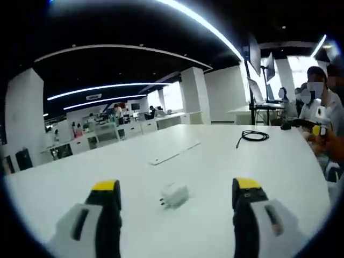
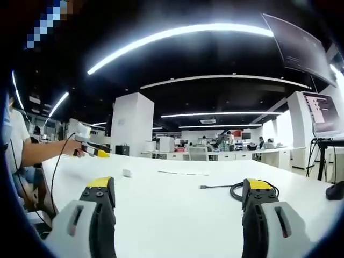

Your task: Plug the desk Type‑C cable into the charger adapter.

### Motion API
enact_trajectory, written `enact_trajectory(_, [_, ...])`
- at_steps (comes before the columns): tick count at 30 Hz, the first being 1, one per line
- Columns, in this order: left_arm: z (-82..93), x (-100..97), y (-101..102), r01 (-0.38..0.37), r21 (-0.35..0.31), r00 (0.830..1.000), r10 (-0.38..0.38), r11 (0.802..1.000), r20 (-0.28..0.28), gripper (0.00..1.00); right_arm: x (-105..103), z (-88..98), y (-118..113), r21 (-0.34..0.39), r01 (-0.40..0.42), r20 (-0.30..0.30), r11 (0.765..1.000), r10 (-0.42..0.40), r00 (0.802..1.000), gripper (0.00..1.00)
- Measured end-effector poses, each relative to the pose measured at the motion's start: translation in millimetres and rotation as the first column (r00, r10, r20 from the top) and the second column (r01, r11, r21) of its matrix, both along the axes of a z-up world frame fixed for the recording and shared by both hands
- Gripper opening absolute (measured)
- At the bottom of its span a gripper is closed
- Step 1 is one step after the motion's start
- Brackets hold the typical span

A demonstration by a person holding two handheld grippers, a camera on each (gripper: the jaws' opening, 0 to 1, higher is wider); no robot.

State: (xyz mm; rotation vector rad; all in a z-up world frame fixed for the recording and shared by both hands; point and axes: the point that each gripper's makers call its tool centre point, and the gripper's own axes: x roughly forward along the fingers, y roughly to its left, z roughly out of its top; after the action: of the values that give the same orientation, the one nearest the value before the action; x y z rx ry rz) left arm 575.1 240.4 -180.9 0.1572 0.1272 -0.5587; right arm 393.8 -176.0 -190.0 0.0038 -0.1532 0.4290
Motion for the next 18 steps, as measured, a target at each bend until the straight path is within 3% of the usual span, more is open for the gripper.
enact_trajectory(6, [-2.6,27.6,5,0.006,0.053,0.999,-0.005,0.999,-0.032,0.85,1,-0.6,-3,0.000,0.004,-0.004,1.000,-0.004,1.000,1.00])
enact_trajectory(8, [-4.8,29.2,-3,0.046,0.093,0.998,-0.043,0.995,-0.034,0.86,2,-0.4,-3,0.000,0.005,-0.004,1.000,-0.005,1.000,1.00])
enact_trajectory(9, [-2.9,32.8,-7,0.072,0.116,0.997,-0.072,0.991,-0.007,0.85,2,-0.2,-2,0.000,0.004,-0.003,1.000,-0.004,1.000,1.00])
enact_trajectory(10, [-6.0,35.4,-6,0.077,0.146,0.997,-0.074,0.986,-0.023,0.84,2,-0.2,-2,0.002,0.004,-0.003,1.000,-0.004,1.000,1.00])
enact_trajectory(12, [-7.3,41.8,-8,0.121,0.216,0.993,-0.120,0.969,-0.018,0.84,2,-0.4,-2,0.004,0.004,-0.005,1.000,-0.004,1.000,1.00])
enact_trajectory(14, [-12.1,48.4,-7,0.173,0.325,0.984,-0.175,0.930,-0.026,0.82,2,0.5,-1,0.007,0.001,-0.001,1.000,-0.001,1.000,1.00])
enact_trajectory(18, [-14.2,51.4,-15,0.222,0.324,0.975,-0.212,0.920,-0.068,0.80,2,0.1,-3,0.011,0.007,-0.002,1.000,-0.007,1.000,1.00])
